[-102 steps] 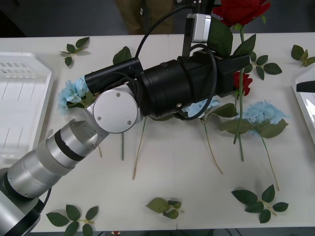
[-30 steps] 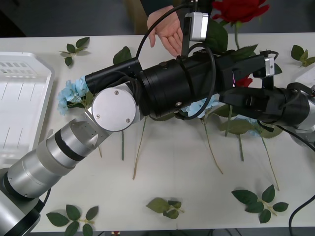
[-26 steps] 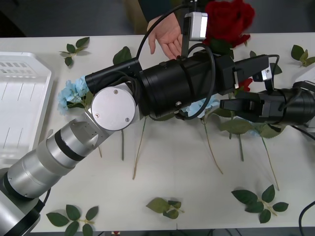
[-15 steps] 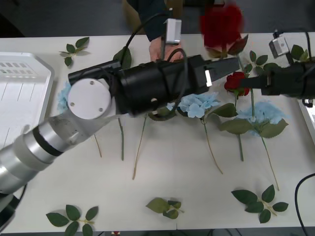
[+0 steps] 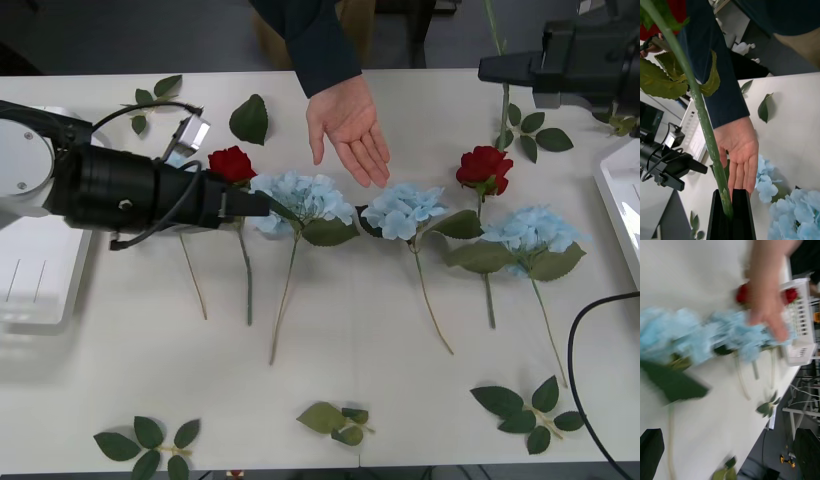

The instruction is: Place the red flowers into the right box and the blue flowers into the left box. If a person shows an open palm, hand one flower to the person first, then continue sorting.

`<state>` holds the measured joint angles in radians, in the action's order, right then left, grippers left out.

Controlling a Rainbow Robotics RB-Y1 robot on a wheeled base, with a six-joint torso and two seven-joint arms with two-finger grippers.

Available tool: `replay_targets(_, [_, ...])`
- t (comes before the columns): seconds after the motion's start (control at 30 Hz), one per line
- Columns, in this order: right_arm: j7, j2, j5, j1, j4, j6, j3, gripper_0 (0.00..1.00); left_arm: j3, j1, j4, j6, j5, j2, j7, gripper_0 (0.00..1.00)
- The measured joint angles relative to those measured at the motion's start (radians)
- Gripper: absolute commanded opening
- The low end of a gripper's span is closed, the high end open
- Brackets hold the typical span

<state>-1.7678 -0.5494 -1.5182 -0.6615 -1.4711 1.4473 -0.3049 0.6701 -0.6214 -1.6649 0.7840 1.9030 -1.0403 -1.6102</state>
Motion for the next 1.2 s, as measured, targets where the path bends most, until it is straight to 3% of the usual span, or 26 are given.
replay_targets(0.17, [0.194,0.026,0.142,-0.005,-0.208,-0.05,0.007,0.0,-0.034,0.013,0.119,0.17,-0.165,-0.024,0.059,1.0])
replay_targets(0.33, [0.299,0.056,0.337,-0.008,-0.395,-0.073,0.056,0.0,-0.24,0.088,0.161,0.409,-0.387,-0.008,0.099,1.0])
replay_targets(0.57, [0.51,0.107,0.578,-0.009,-0.55,-0.128,0.188,0.0,-0.473,0.123,0.169,0.667,-0.632,0.067,0.438,1.0])
replay_targets(0.83, [0.681,0.117,0.753,-0.01,-0.599,-0.181,0.321,0.0,-0.502,0.123,0.171,0.744,-0.831,0.147,0.546,1.0])
replay_targets(1.07, [0.681,0.117,0.773,-0.01,-0.605,-0.184,0.334,0.0,-0.503,0.123,0.171,0.747,-0.967,0.229,0.935,1.0])
replay_targets(1.1, [0.681,0.117,0.773,-0.01,-0.605,-0.184,0.334,0.04,-0.503,0.123,0.171,0.747,-0.989,0.243,0.957,1.0])
replay_targets(1.13, [0.681,0.117,0.773,-0.01,-0.605,-0.184,0.334,0.22,-0.503,0.123,0.171,0.747,-1.007,0.256,0.961,1.0])
replay_targets(1.17, [0.681,0.117,0.773,-0.01,-0.605,-0.184,0.333,0.32,-0.503,0.123,0.171,0.747,-1.021,0.269,0.956,1.0])
replay_targets(1.2, [0.681,0.117,0.772,-0.01,-0.605,-0.184,0.333,0.53,-0.503,0.123,0.171,0.747,-1.03,0.282,0.951,1.0])
